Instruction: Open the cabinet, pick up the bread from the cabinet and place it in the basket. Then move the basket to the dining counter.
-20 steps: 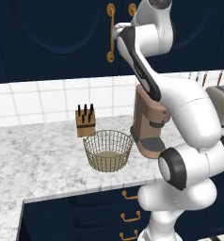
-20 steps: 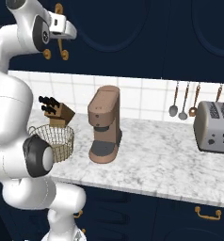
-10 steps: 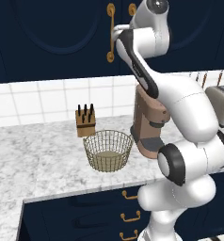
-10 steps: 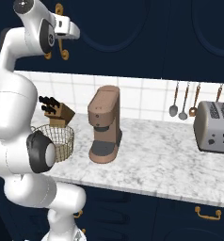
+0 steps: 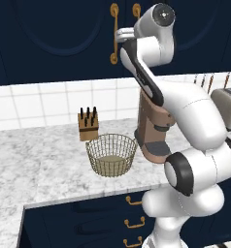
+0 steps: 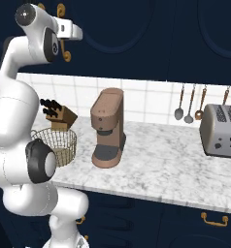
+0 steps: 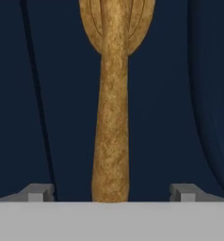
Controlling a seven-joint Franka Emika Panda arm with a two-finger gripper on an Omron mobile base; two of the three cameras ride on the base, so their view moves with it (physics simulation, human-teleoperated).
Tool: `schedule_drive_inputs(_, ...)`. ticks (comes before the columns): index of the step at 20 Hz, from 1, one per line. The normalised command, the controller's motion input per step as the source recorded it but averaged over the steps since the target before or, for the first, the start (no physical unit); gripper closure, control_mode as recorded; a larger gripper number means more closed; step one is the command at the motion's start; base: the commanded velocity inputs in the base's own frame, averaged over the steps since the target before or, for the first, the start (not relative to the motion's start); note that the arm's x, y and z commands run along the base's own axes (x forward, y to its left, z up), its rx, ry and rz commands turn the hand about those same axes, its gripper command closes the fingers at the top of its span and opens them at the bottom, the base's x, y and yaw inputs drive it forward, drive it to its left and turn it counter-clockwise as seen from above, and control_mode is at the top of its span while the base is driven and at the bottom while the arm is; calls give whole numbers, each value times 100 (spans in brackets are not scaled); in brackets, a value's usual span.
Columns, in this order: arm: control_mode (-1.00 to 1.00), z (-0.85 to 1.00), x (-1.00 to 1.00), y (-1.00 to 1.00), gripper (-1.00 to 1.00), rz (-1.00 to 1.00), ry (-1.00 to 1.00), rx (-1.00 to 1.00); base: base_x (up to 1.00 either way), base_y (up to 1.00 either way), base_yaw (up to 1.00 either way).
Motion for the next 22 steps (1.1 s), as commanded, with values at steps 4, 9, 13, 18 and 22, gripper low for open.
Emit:
schedule_drive_inputs(4,-100,0,42,4,100,0,0,0,0,0,0)
schedule_drive_inputs(9,-100,-3,16,0,100,0,0,0,0,0,0)
schedule_drive_inputs(13,-100,-19,-61,-37,100,0,0,0,0,0,0)
schedule_drive_inputs(18,-100,-26,-100,-71,100,10,-1,-1,0,0,0)
schedule_drive_inputs(22,-100,-18,-100,-80,100,20,0,-3,0,0,0)
